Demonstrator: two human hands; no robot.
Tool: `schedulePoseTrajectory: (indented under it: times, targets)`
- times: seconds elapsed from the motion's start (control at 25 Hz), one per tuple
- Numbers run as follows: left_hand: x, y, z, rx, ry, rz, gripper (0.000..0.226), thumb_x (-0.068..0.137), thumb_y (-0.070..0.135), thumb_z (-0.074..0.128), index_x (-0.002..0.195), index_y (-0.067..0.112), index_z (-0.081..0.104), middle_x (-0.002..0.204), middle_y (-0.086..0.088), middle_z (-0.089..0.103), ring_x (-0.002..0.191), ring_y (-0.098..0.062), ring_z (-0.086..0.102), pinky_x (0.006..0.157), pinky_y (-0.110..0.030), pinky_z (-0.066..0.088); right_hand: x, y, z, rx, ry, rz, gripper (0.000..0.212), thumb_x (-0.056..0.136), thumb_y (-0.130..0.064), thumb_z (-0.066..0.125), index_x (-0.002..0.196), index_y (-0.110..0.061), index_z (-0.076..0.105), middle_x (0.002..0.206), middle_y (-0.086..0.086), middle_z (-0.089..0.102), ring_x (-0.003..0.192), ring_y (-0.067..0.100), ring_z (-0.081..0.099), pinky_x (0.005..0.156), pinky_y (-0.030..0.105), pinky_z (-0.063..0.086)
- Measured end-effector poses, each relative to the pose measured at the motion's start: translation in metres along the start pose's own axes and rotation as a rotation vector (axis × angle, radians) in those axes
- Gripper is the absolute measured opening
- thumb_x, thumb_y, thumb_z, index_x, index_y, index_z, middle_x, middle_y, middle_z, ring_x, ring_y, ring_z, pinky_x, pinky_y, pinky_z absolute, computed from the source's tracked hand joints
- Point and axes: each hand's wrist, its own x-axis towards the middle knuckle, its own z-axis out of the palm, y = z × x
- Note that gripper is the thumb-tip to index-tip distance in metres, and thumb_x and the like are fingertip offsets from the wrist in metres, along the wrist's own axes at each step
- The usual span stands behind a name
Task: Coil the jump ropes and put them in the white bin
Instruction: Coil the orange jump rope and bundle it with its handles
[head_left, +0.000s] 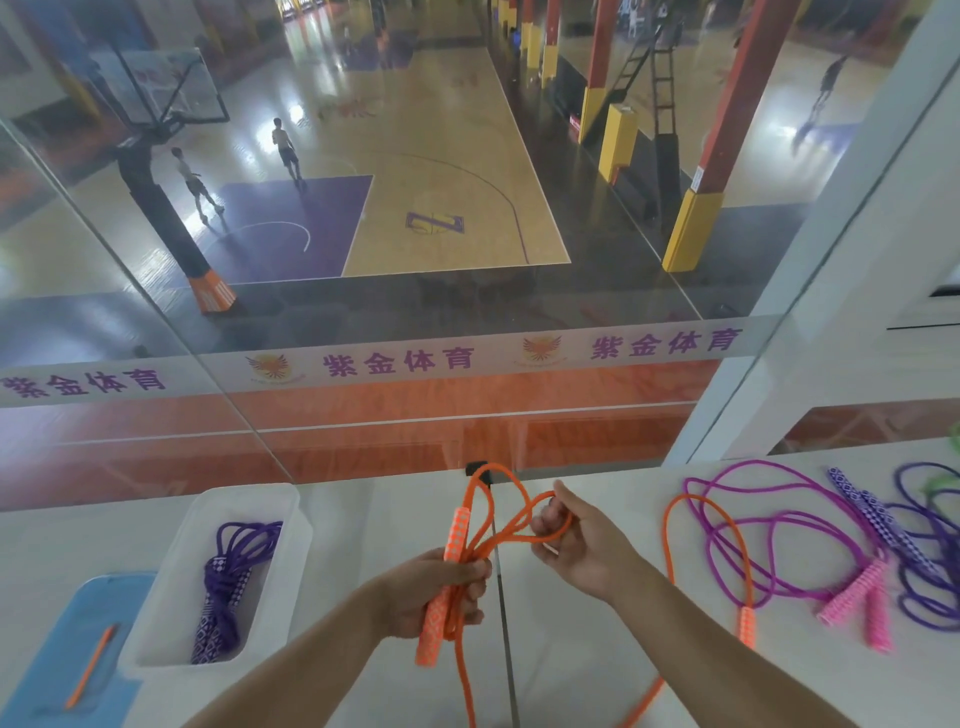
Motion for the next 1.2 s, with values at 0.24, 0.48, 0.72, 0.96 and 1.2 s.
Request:
schedulePoseTrajectory:
  times: [0.24,0.48,0.72,0.96,1.2]
  targets:
    - [-0.002,0.006,-0.002,0.432,-0.069,-0.271,0.01,0.094,0.017,0.068,0.086,0.016,0.063,0.071,-0.002,0.056,0.056,-0.009,0.046,0.064,-0.025,0.051,0.017,0.005,-0.006,-0.014,-0.112,0.067,0.023,0.097,-0.02,0.056,0.084,-0.001,0.061,0.078,0.01,0.062,0.036,0.008,0.03,0.039,0.023,0.032]
    - [0.003,0.0,0.002,0.359,-0.114,-0.265,0.017,0.094,0.017,0.067,0.079,0.019,0.06,0.07,-0.001,0.053,0.056,-0.009,0.045,0.062,-0.025,0.048,0.022,0.001,-0.003,-0.263,0.044,-0.013,0.027,0.104,-0.022,0.051,0.094,-0.002,0.065,0.084,0.012,0.068,0.051,0.012,0.047,0.052,0.027,0.046]
    - [0.021,-0.001,0.004,-0.199,0.262,0.141,0.013,0.085,0.013,0.072,0.086,0.009,0.06,0.065,-0.005,0.05,0.047,-0.013,0.045,0.053,-0.031,0.049,0.011,-0.007,-0.012,-0.89,0.409,-0.441,0.03,0.099,-0.035,0.055,0.084,-0.011,0.064,0.081,0.003,0.066,0.075,0.017,0.059,0.067,0.029,0.046]
    - [0.037,0.027,0.002,-0.575,0.343,0.365,0.011,0.093,0.017,0.065,0.087,0.014,0.056,0.064,0.001,0.048,0.047,-0.009,0.047,0.056,-0.028,0.053,-0.017,0.045,0.007,-0.943,-0.256,-0.044,0.024,0.091,-0.041,0.064,0.109,-0.025,0.067,0.097,-0.004,0.072,0.093,0.007,0.068,0.092,0.028,0.048]
    - [0.016,0.048,-0.035,-0.499,0.523,0.337,0.022,0.098,0.023,0.062,0.081,0.014,0.05,0.058,0.0,0.048,0.04,-0.009,0.041,0.042,-0.024,0.044,-0.009,0.037,-0.014,-0.862,-0.261,-0.039,0.022,0.102,-0.022,0.052,0.096,-0.011,0.07,0.064,-0.002,0.038,0.055,0.013,0.034,0.059,0.028,0.033]
